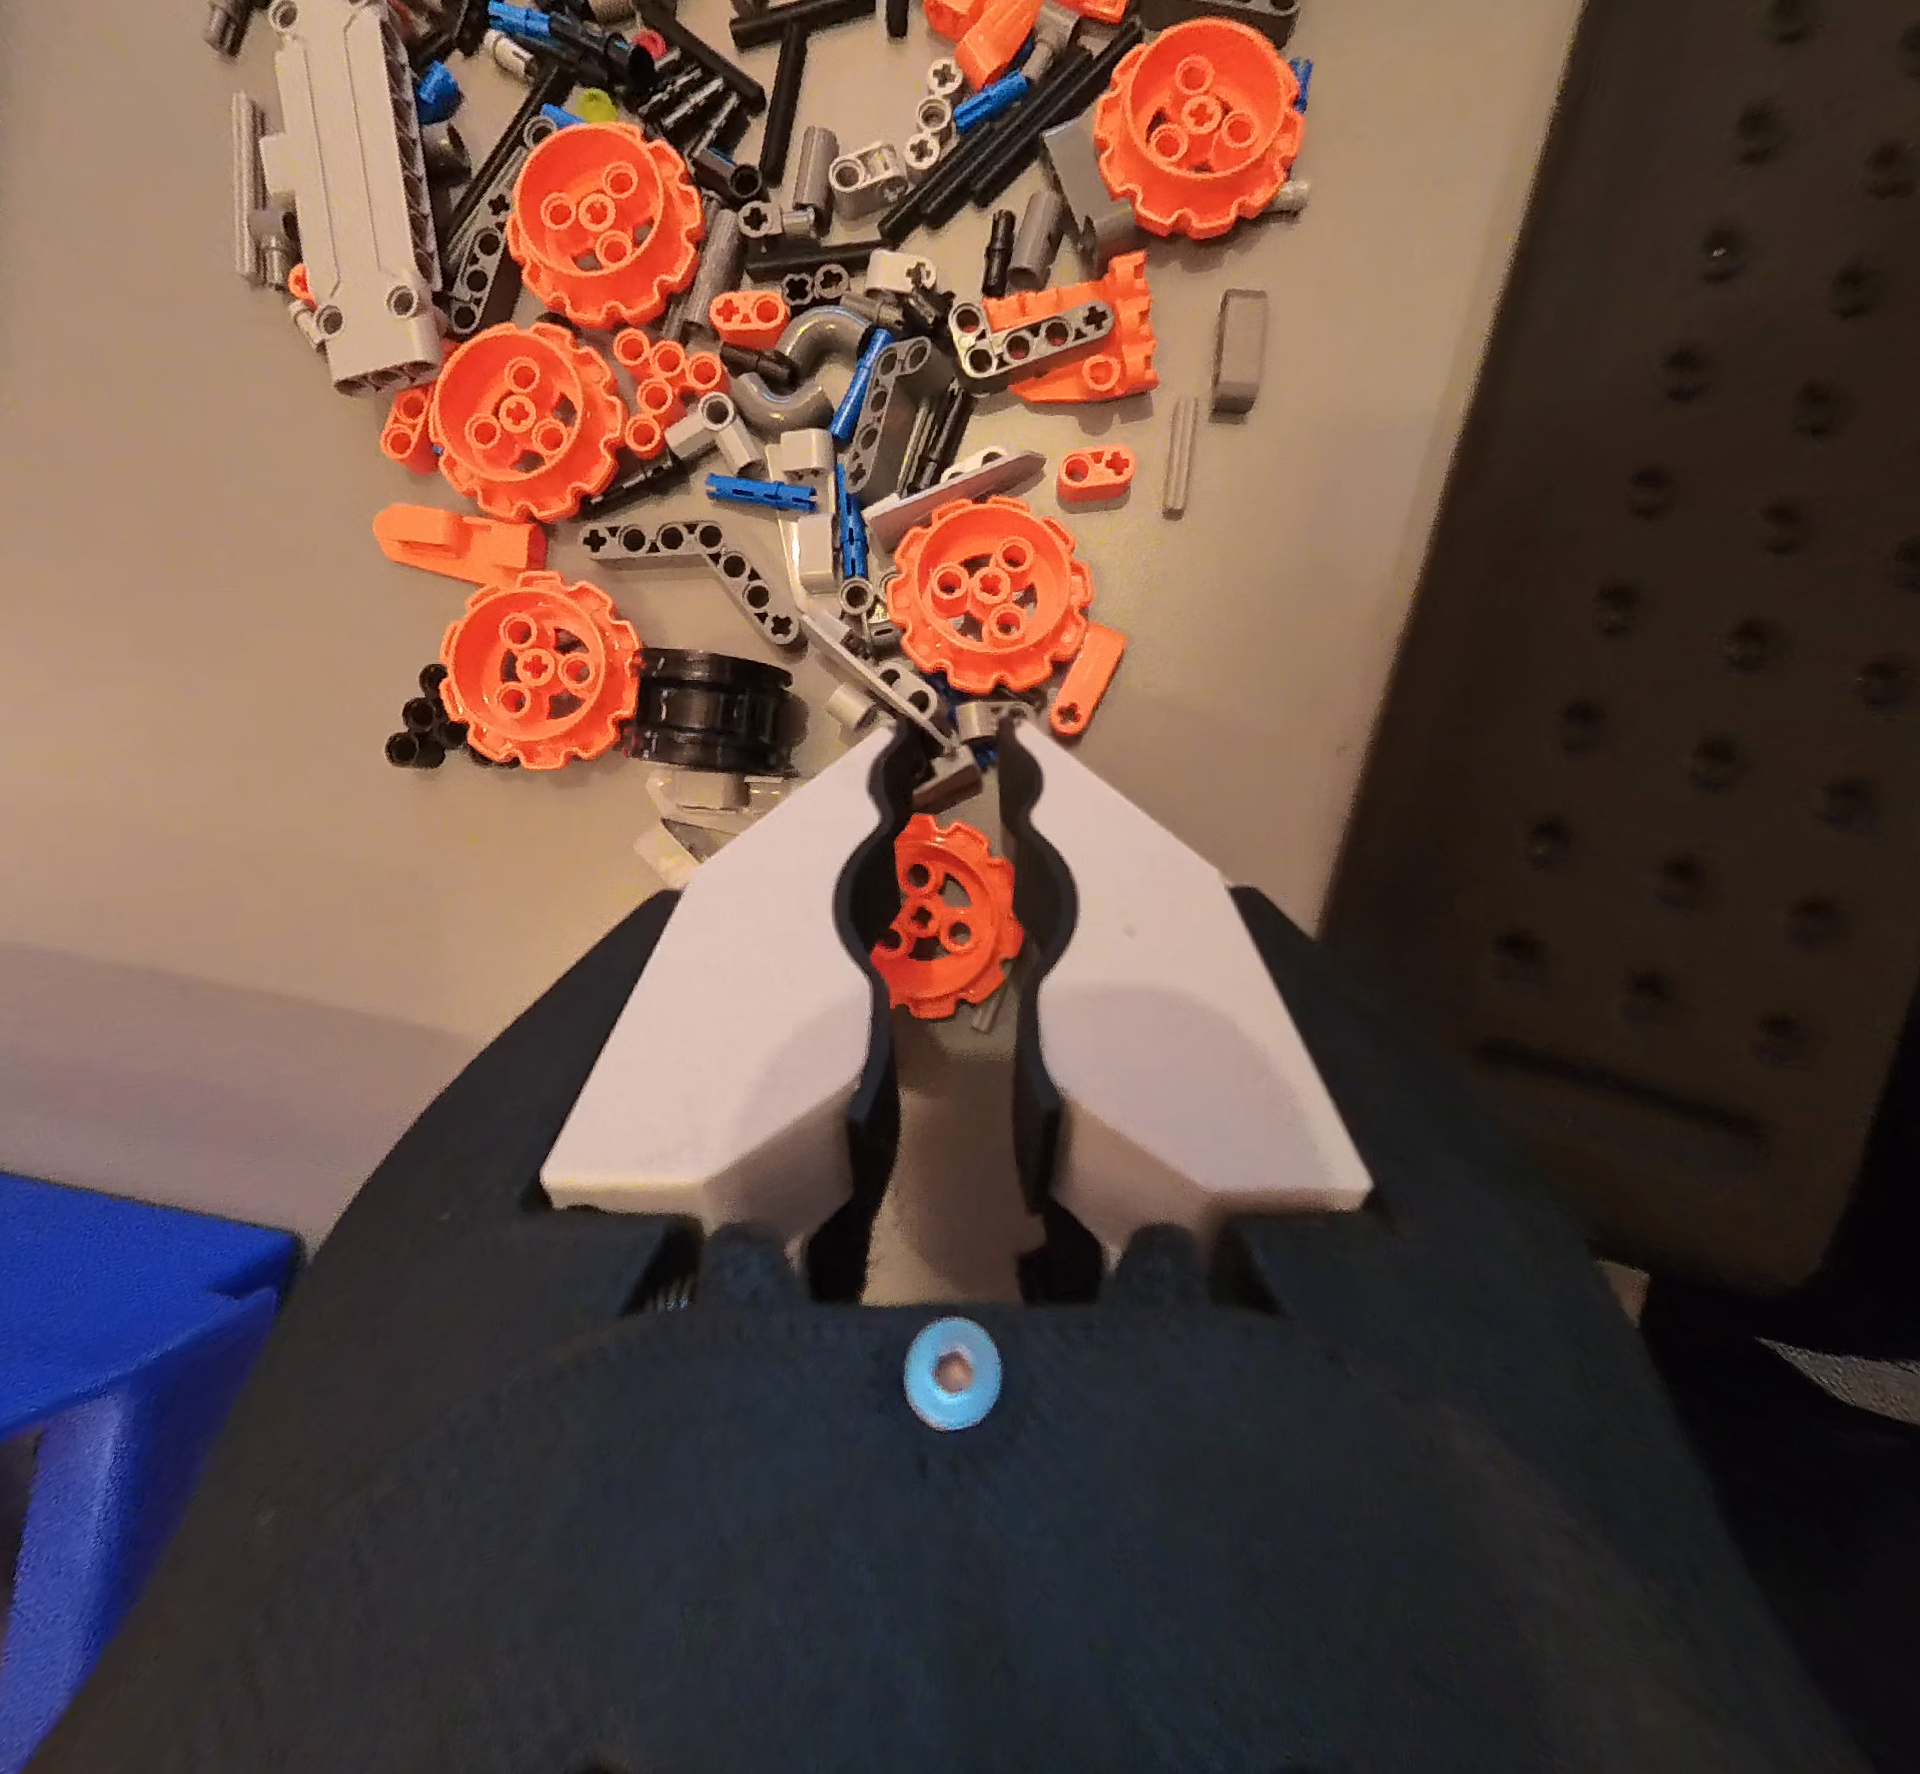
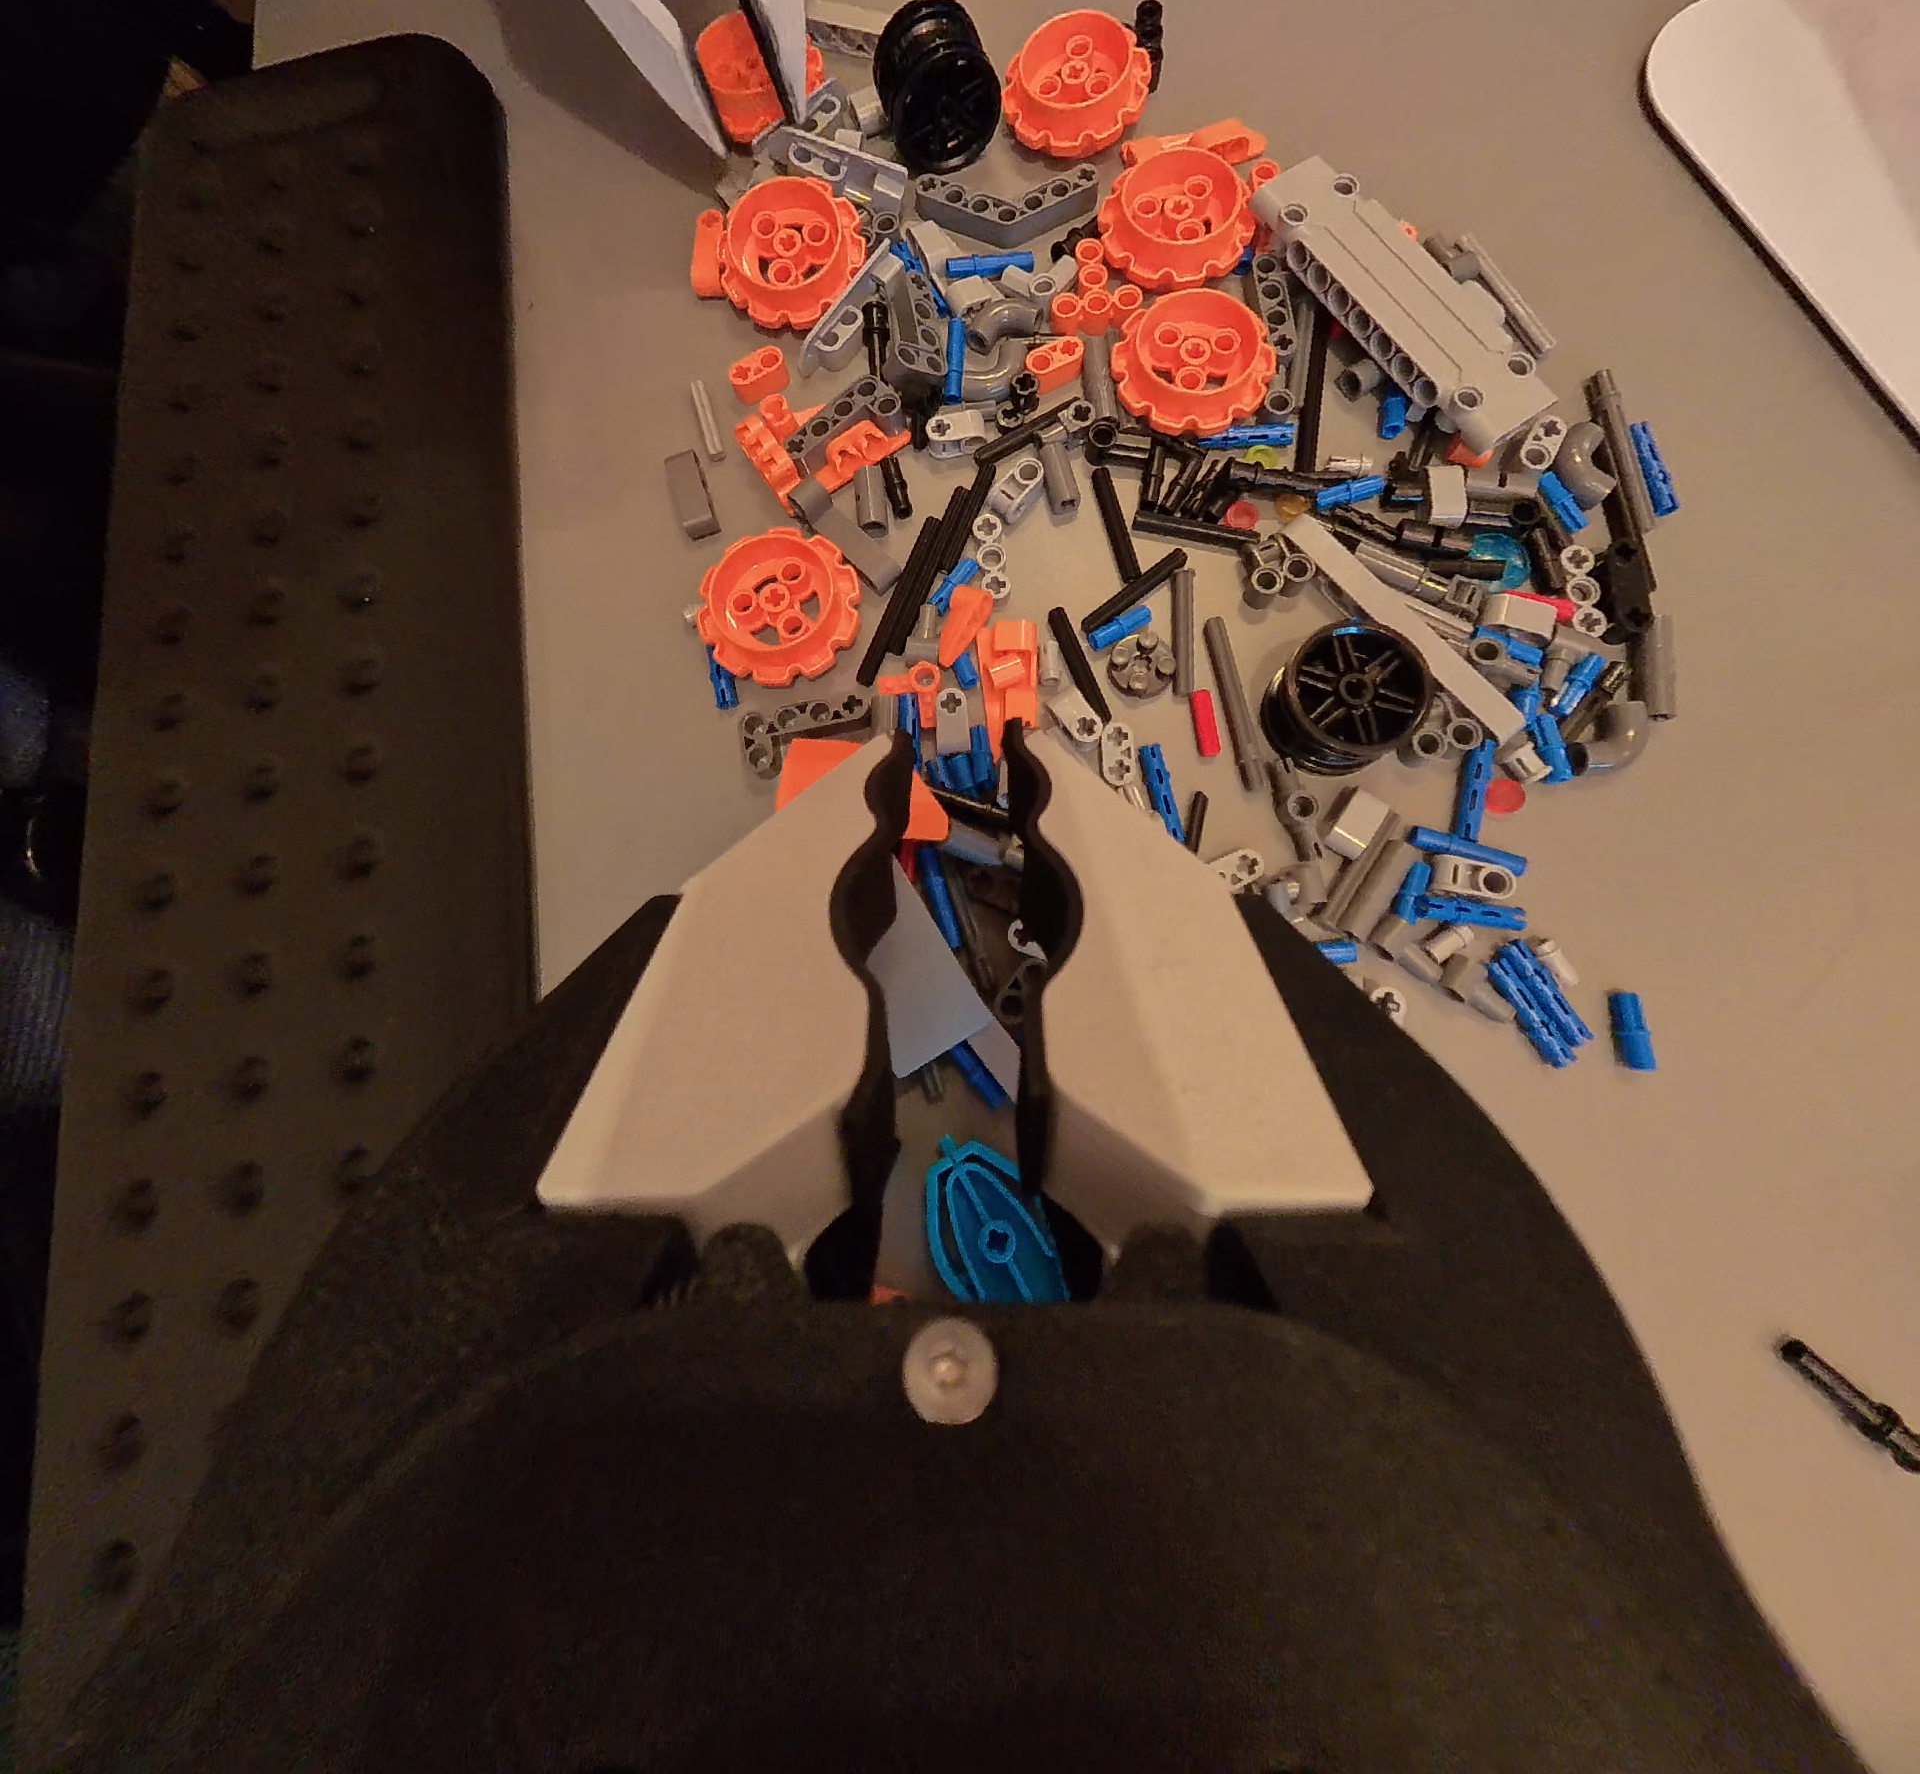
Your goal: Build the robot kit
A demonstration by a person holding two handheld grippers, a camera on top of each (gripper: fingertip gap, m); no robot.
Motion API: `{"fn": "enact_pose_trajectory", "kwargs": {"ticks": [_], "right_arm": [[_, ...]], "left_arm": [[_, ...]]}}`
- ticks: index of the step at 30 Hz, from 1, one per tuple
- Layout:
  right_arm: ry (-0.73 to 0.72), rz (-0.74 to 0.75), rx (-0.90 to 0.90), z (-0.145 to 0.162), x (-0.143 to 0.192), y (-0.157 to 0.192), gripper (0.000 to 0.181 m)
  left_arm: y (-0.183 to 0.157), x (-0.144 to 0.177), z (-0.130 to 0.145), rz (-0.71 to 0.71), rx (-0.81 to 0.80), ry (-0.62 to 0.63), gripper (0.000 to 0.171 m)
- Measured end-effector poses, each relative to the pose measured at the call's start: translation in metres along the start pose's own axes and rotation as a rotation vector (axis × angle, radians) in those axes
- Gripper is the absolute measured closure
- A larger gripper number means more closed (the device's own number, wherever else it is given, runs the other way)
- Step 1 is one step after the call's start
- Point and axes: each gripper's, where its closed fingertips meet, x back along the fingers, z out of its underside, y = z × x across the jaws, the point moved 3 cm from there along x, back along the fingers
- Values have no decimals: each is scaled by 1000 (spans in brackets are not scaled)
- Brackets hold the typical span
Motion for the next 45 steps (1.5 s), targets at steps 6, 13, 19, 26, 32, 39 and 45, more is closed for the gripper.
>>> {"fn": "enact_pose_trajectory", "kwargs": {"ticks": [6, 13, 19, 26, 32, 39, 45], "right_arm": [[-9, 4, 4, 1, 2, 1, 167], [-29, 1, 3, -1, 5, 1, 167], [-93, -16, -21, -12, 8, 3, 167], [-191, -26, -60, -32, 10, 6, 166], [-274, -39, -106, -51, 4, 11, 165], [-293, 38, -74, -54, 16, 2, 162], [-337, 126, -163, -31, 50, -27, 164]], "left_arm": [[6, -7, 0, -27, 6, -14, 171], [17, -4, -4, -48, 91, -96, 171], [23, 4, -21, 31, 259, -266, 171], [20, 13, -52, 252, 440, -504, 171], [17, 12, -70, 385, 529, -607, 171], [11, 6, -75, 359, 464, -543, 171], [13, 9, -43, 234, 390, -337, 171]]}}
